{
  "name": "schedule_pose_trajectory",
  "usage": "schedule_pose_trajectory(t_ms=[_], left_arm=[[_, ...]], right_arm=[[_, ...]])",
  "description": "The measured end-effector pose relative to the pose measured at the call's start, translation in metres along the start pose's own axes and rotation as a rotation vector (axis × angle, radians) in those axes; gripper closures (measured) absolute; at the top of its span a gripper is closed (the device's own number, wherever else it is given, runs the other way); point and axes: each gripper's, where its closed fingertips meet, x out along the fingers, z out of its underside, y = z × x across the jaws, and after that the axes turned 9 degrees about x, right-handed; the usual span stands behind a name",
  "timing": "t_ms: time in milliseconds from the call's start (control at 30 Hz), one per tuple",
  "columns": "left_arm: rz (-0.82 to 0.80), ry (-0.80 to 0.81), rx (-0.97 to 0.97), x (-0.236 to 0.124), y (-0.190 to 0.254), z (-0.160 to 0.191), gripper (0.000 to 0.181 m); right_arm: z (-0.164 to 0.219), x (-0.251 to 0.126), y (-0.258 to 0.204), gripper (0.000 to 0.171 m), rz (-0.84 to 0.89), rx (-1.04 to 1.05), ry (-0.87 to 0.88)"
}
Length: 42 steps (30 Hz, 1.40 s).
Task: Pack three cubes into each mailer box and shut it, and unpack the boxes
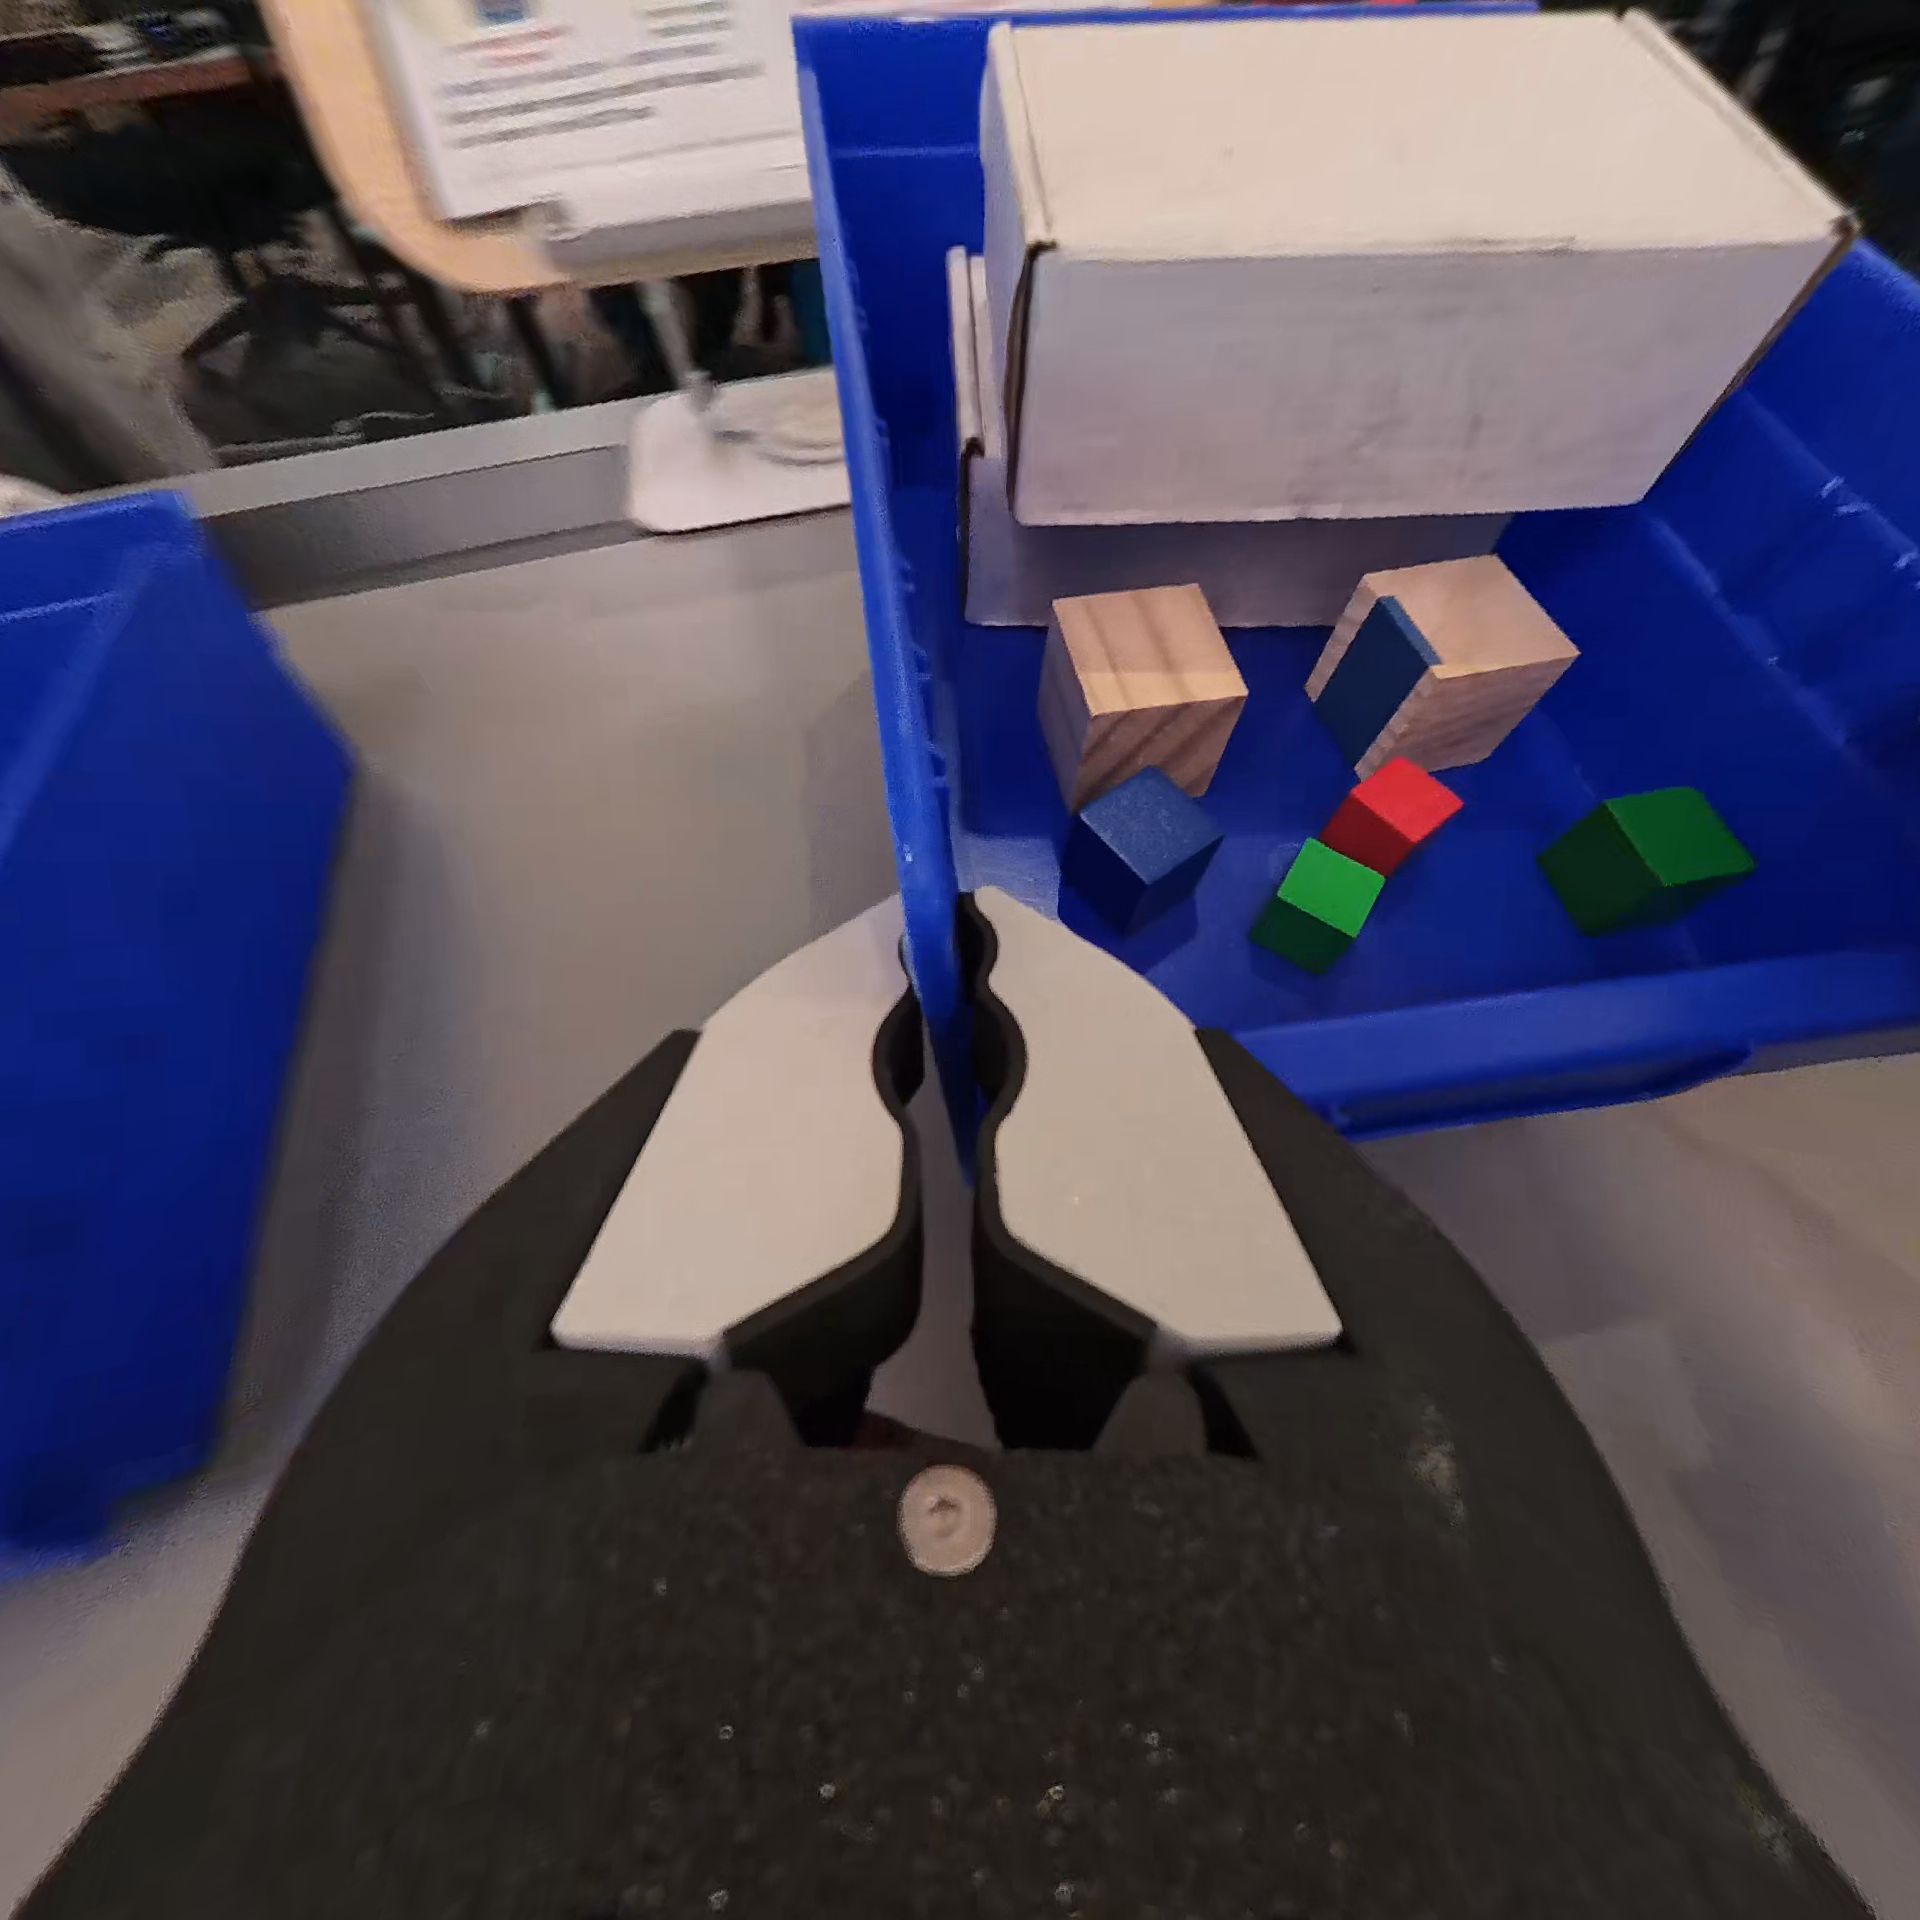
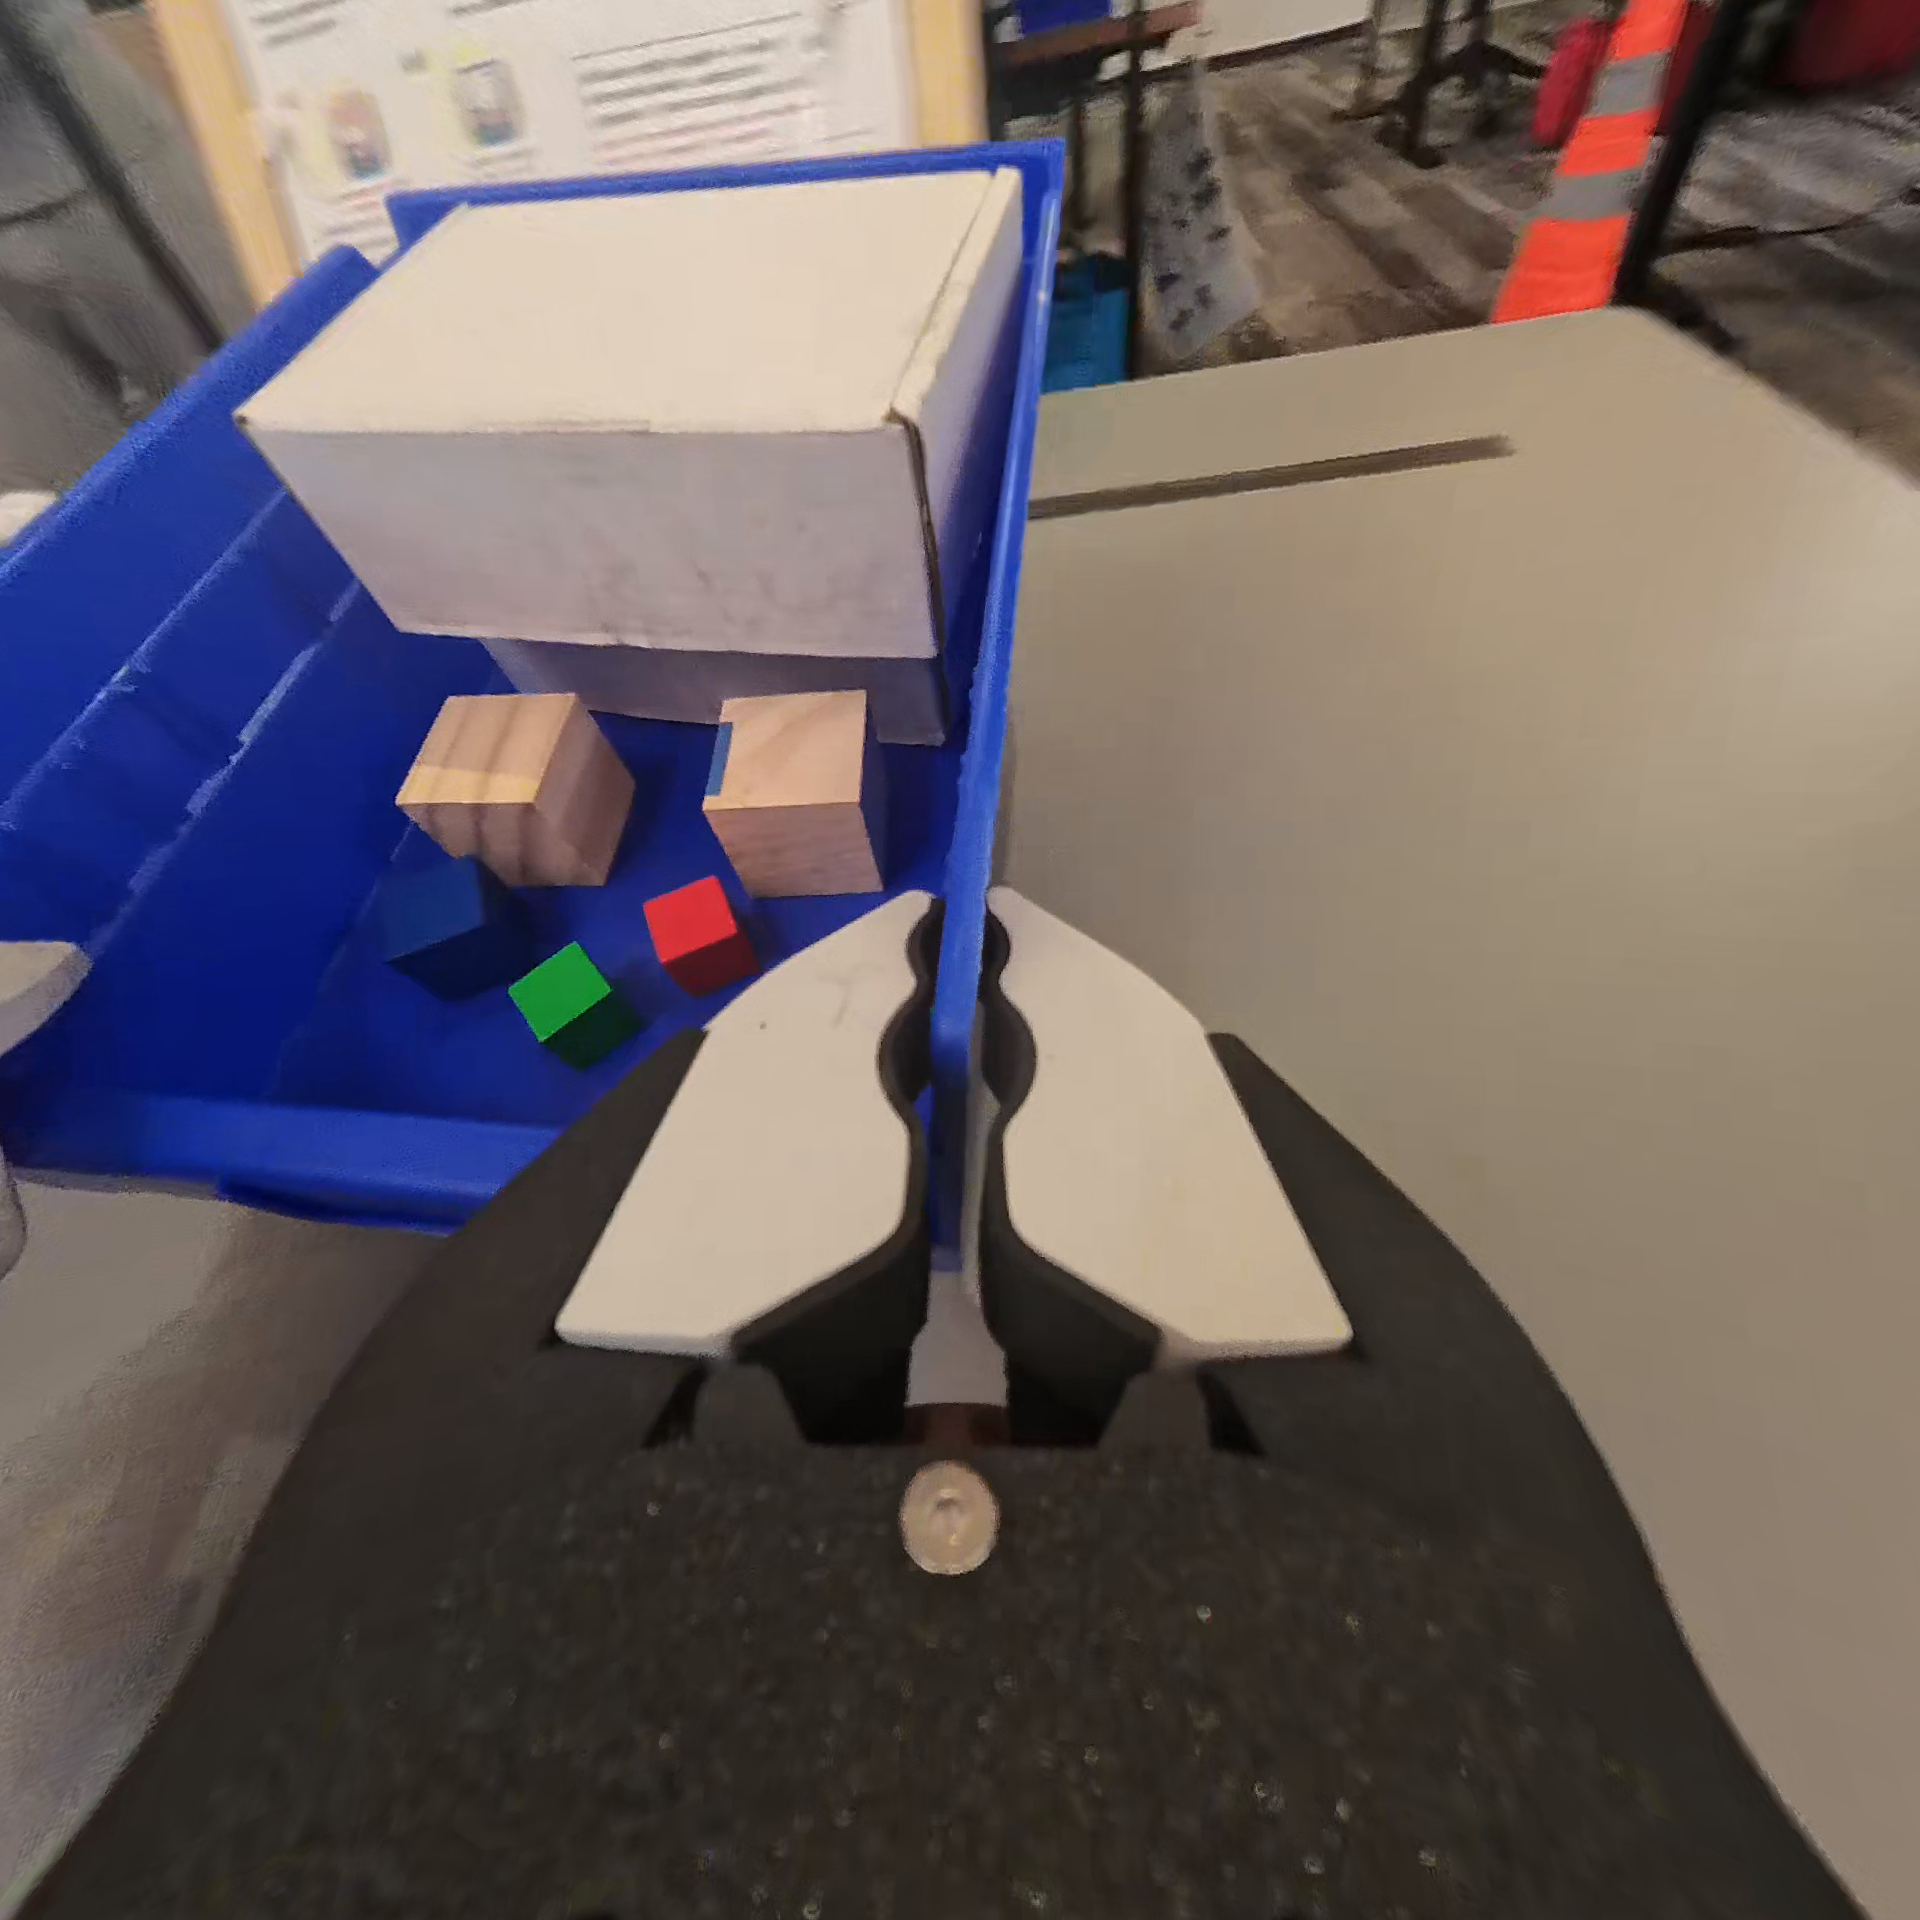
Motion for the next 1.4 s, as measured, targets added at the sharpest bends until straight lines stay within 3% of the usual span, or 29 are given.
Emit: schedule_pose_trajectory(t_ms=[167, 333, 400, 467, 533, 600, 667, 700, 767, 800, 867, 933, 1100, 1133, 1167, 1200, 1233, 1400], left_arm=[[-0.088, -0.070, -0.020, -0.010, -0.072, 0.039, 0.179], [-0.031, -0.120, -0.111, -0.003, -0.084, 0.076, 0.176], [0.068, -0.073, -0.165, -0.012, -0.075, 0.068, 0.158], [0.081, 0.024, -0.255, -0.038, -0.085, 0.042, 0.132], [-0.028, 0.184, -0.355, -0.077, -0.128, 0.005, 0.116], [-0.147, 0.325, -0.428, -0.123, -0.193, -0.026, 0.119], [-0.238, 0.349, -0.483, -0.157, -0.264, -0.029, 0.121], [-0.283, 0.308, -0.483, -0.165, -0.299, -0.016, 0.121], [-0.402, 0.047, -0.475, -0.165, -0.361, 0.047, 0.114], [-0.369, -0.077, -0.475, -0.159, -0.374, 0.078, 0.111], [-0.130, -0.119, -0.475, -0.140, -0.365, 0.108, 0.114], [-0.020, -0.076, -0.388, -0.125, -0.355, 0.121, 0.110], [-0.005, -0.156, -0.246, -0.072, -0.353, 0.151, 0.123], [-0.001, -0.157, -0.240, -0.065, -0.354, 0.151, 0.133], [0.011, -0.129, -0.236, -0.062, -0.353, 0.147, 0.155], [0.007, -0.112, -0.229, -0.062, -0.354, 0.144, 0.173], [-0.012, -0.127, -0.220, -0.063, -0.354, 0.145, 0.176], [-0.103, -0.174, -0.191, -0.101, -0.328, 0.157, 0.177]], right_arm=[[0.036, 0.033, -0.073, 0.167, -0.078, -0.045, -0.099], [0.055, 0.044, -0.092, 0.165, -0.132, -0.072, -0.110], [0.055, 0.043, -0.094, 0.160, -0.165, -0.094, -0.106], [0.054, 0.035, -0.104, 0.141, -0.268, -0.087, -0.102], [0.051, 0.022, -0.104, 0.136, -0.321, -0.120, -0.072], [0.044, 0.009, -0.097, 0.132, -0.317, -0.178, -0.023], [0.036, -0.003, -0.092, 0.132, -0.309, -0.204, 0.024], [0.031, -0.008, -0.093, 0.132, -0.316, -0.206, 0.049], [0.026, -0.015, -0.098, 0.132, -0.334, -0.215, 0.079], [0.026, -0.019, -0.103, 0.132, -0.341, -0.229, 0.087], [0.032, -0.026, -0.116, 0.132, -0.362, -0.268, 0.076], [0.045, -0.034, -0.138, 0.132, -0.409, -0.260, 0.045], [0.111, -0.060, -0.232, 0.129, -0.625, -0.256, -0.153], [0.125, -0.064, -0.250, 0.129, -0.659, -0.286, -0.189], [0.139, -0.066, -0.267, 0.129, -0.686, -0.324, -0.223], [0.148, -0.064, -0.279, 0.129, -0.685, -0.358, -0.244], [0.152, -0.059, -0.288, 0.129, -0.657, -0.376, -0.245], [0.141, -0.023, -0.325, 0.123, -0.538, -0.297, -0.216]])
